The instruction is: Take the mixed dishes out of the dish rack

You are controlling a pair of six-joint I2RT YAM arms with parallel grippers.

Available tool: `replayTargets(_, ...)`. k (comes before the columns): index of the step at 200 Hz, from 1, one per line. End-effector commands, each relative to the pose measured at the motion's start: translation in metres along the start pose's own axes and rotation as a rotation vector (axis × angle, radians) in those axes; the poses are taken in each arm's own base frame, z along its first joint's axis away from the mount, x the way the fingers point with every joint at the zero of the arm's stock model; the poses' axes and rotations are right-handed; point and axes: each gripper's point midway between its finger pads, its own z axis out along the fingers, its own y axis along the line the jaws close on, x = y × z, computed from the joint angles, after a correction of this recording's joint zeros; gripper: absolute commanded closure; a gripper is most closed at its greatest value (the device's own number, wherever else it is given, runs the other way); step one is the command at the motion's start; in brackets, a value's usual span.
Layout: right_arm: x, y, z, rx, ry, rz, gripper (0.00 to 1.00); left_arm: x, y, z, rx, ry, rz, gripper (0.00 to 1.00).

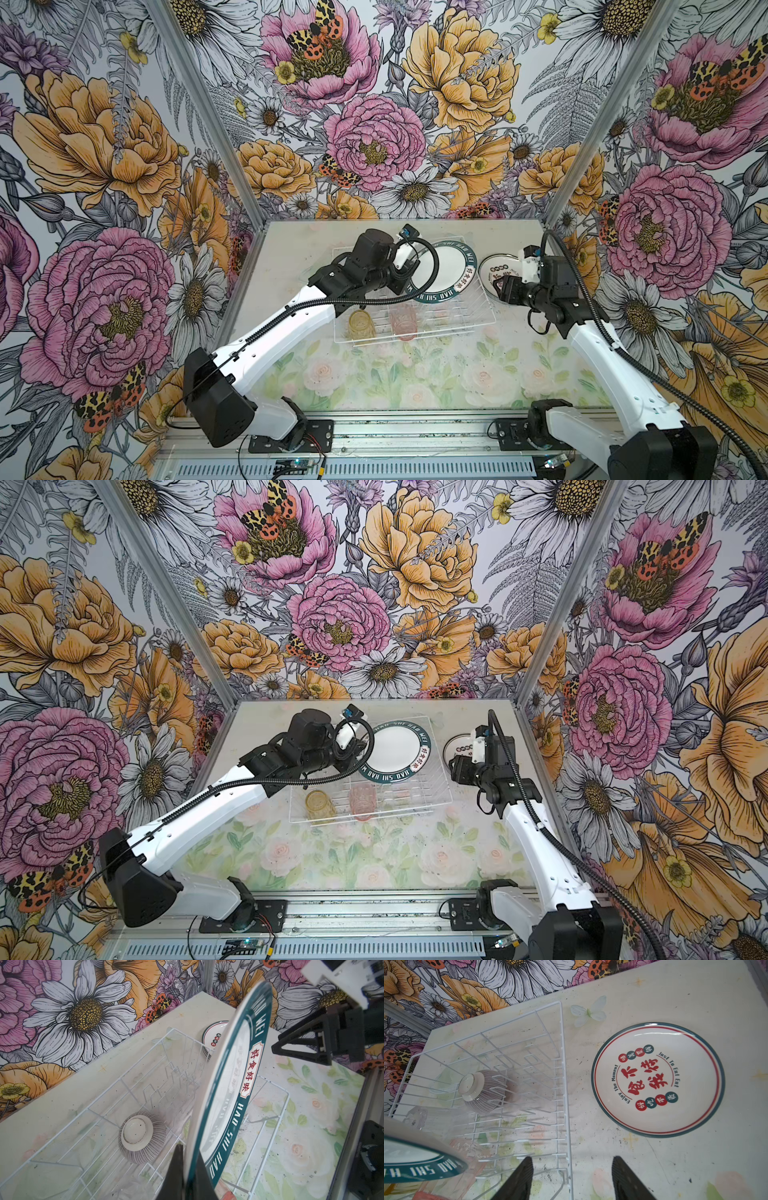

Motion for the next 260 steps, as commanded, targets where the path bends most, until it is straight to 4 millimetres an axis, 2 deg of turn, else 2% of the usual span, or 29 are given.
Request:
replayTargets(1, -0.020, 0.023, -0.014, -0.100, -0.079, -0.047, 0.37, -0.033, -0.004, -0.015, 0.117, -0.146, -0.118, 1.00)
replayTargets(68, -0.023, 0.071, -0.027, -0.390, -0.123, -0.084, 0.38, -0.034, 0.018, -0.012, 0.218, -0.209, -0.284, 1.00)
replayTargets(98, -0.026, 0.089, -0.033, -0.514, -0.141, -0.079, 0.35, -0.038, 0.021, -0.012, 0.275, -0.245, -0.332, 1.00)
replayTargets(149, -0.030, 0.101, -0.033, -0.622, -0.165, -0.042, 0.34, -0.044, 0.015, -0.006, 0.378, -0.275, -0.382, 1.00)
replayTargets(180, -0.042, 0.112, -0.039, -0.750, -0.233, 0.004, 0.34, -0.045, 0.012, 0.002, 0.426, -0.274, -0.408, 1.00)
replayTargets(260, -0.053, 0.116, -0.036, -0.813, -0.270, 0.037, 0.36, -0.045, 0.005, 0.017, 0.473, -0.261, -0.435, 1.00)
